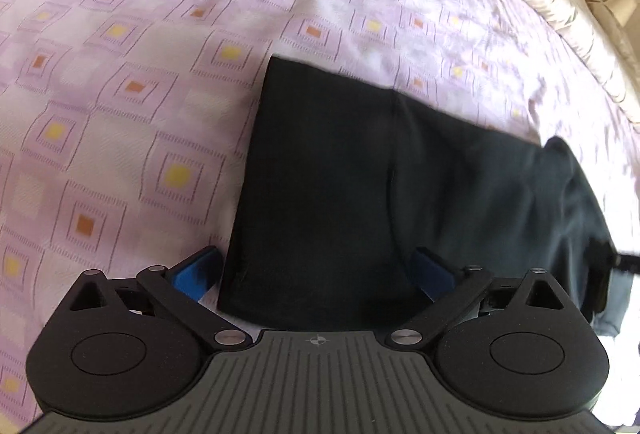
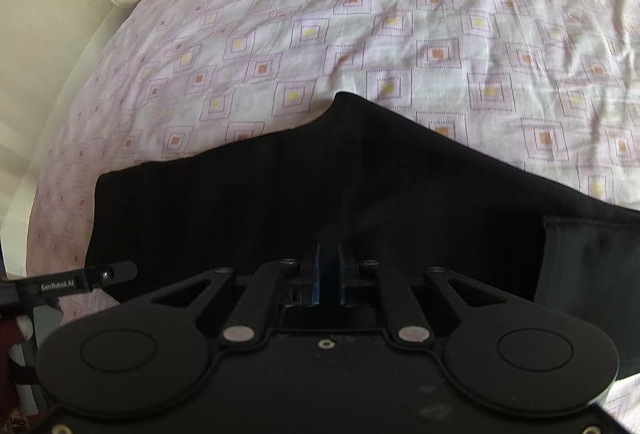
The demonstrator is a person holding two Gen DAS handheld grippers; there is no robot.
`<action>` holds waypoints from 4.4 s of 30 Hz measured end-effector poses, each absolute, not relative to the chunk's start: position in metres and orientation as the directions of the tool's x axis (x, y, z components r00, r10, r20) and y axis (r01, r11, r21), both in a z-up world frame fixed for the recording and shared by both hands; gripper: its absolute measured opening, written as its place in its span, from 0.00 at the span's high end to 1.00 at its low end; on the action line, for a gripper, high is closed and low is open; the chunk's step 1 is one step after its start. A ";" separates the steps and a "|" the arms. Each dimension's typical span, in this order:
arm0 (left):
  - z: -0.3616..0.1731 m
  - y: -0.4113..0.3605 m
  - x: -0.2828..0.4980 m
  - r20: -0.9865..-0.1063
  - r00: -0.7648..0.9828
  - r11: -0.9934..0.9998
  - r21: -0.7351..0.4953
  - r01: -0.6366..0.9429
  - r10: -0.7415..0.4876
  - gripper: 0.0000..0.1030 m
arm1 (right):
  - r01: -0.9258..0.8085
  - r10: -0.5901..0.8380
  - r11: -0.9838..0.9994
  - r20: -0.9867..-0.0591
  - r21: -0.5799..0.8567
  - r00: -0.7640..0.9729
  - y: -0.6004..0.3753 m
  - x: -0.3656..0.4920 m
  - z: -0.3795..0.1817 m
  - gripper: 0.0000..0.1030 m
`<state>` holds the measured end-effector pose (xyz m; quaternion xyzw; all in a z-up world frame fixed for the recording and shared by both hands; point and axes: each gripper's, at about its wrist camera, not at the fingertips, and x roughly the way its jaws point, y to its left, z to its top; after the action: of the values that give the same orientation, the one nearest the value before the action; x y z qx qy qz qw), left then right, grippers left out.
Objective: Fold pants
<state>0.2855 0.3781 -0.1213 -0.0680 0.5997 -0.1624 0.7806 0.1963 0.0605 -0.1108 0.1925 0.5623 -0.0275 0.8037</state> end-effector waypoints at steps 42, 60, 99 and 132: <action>-0.104 0.368 0.273 -0.900 0.280 0.943 -0.327 0.067 -0.333 0.86 | 0.303 0.108 0.924 -0.920 0.233 0.377 0.038 0.295 -0.130 0.91; 0.002 0.319 0.224 -0.782 0.472 0.913 -0.338 0.226 -0.406 0.90 | 0.320 0.139 0.915 -0.936 0.247 0.324 0.021 0.310 -0.153 1.00; -0.028 -0.040 0.101 -0.788 0.188 0.708 -0.386 0.591 -0.587 0.75 | 0.477 0.115 0.804 -0.879 0.356 0.462 -0.247 0.011 -0.090 0.76; -0.048 0.167 0.128 -0.929 0.318 0.968 -0.119 0.223 -0.187 0.75 | 0.546 0.175 0.716 -0.869 0.435 0.463 -0.209 0.030 -0.135 0.52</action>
<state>0.1281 0.1671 -0.0480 0.0156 0.5699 -0.1264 0.8118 0.0305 -0.2087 -0.1350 0.3575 0.5040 -0.1195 0.7771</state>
